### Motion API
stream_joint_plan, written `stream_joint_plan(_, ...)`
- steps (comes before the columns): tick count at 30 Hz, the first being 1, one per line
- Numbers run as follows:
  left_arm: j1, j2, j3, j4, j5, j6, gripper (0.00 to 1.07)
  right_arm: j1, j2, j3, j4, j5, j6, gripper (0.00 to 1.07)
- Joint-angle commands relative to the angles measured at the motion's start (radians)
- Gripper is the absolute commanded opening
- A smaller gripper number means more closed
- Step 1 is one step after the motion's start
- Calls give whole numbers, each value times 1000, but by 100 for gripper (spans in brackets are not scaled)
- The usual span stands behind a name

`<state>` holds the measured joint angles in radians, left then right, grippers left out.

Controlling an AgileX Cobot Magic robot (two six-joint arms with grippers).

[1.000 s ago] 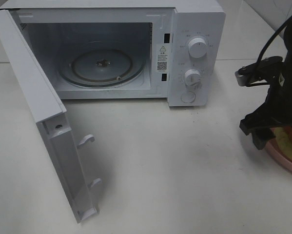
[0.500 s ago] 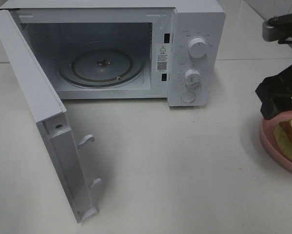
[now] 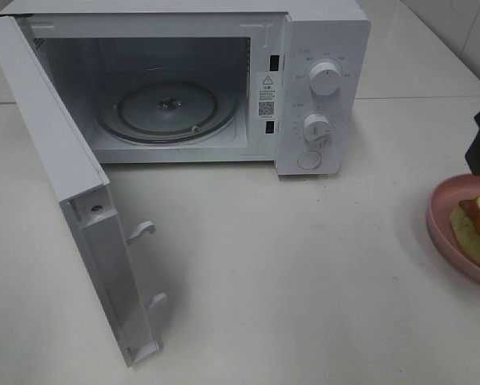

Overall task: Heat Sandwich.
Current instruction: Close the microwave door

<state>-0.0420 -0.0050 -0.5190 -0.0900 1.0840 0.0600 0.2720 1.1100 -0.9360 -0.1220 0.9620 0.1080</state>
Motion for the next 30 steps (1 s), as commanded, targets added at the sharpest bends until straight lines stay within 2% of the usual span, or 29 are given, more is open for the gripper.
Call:
stream_joint_plan(1, 0, -17, 1, -1, -13, -5, 98, -2, -59, -3, 17, 56, -25, 76)
stream_joint_plan(5, 0, -17, 1, -1, -13, -5, 98, -2, -103, 15, 14, 69, -28, 76)
stream_joint_plan(9, 0, -17, 1, -1, -13, -5, 98, -2, -227, 112, 10, 47, -40, 76)
stream_joint_plan(14, 0, -17, 1, -1, -13, -5, 98, -2, -296, 168, 8, 44, -42, 76)
stream_joint_plan(18, 0, -17, 1, -1, -13, -5, 98, -5, -458, 253, 6, 33, -72, 76)
stream_joint_plan(26, 0, -17, 1, -1, -13, -5, 98, -5, -648, 352, 9, -18, -68, 76)
stream_joint_plan(30, 0, -17, 1, -1, -13, -5, 98, -58, -752, 402, 42, -32, -62, 76)
